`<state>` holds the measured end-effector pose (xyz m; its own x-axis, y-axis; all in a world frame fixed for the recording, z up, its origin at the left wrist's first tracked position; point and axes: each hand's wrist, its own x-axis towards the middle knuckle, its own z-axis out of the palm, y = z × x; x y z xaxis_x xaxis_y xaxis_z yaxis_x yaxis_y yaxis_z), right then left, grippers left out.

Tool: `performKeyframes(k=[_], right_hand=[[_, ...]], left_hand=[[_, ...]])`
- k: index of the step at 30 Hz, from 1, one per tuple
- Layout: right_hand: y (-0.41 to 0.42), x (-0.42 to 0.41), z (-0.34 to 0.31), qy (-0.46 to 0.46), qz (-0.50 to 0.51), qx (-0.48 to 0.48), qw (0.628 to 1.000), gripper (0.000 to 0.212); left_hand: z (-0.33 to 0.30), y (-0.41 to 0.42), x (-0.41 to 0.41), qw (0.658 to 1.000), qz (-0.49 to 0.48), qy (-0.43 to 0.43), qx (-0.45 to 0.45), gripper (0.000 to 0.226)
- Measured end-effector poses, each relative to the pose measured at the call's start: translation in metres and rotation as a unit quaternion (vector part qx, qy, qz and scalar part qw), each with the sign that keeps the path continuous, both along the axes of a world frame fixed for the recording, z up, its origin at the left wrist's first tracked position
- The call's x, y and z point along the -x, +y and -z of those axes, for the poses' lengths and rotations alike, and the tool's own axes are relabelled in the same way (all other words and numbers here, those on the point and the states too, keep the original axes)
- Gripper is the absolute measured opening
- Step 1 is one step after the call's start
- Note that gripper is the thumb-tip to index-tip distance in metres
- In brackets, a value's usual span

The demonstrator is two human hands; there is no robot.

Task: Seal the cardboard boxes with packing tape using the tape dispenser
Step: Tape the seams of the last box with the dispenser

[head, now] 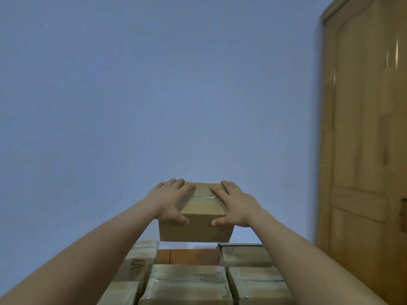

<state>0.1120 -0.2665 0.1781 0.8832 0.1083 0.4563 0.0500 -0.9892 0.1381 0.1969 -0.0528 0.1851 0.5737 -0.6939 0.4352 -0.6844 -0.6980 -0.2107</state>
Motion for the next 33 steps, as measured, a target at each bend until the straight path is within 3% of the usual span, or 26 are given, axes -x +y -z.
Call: performKeyframes(k=[6,21,27,33], right_hand=[[-0.013,-0.046,0.043,0.024,-0.013,-0.008,1.0,0.101],[-0.024,-0.096,0.129,0.182,-0.016,-0.068,0.981,0.102],[-0.031,-0.104,0.126,0.216,0.001,-0.068,0.974,0.101],[-0.028,-0.115,0.147,0.269,0.005,-0.093,0.959,0.092]], left_hand=[[0.053,-0.011,-0.044,1.0,-0.005,0.015,0.022,0.099],[0.135,-0.022,-0.083,0.98,-0.011,0.2,-0.004,0.103],[0.142,-0.032,-0.089,0.964,-0.014,0.267,0.008,0.108],[0.151,-0.035,-0.1,0.949,-0.048,0.308,-0.045,0.086]])
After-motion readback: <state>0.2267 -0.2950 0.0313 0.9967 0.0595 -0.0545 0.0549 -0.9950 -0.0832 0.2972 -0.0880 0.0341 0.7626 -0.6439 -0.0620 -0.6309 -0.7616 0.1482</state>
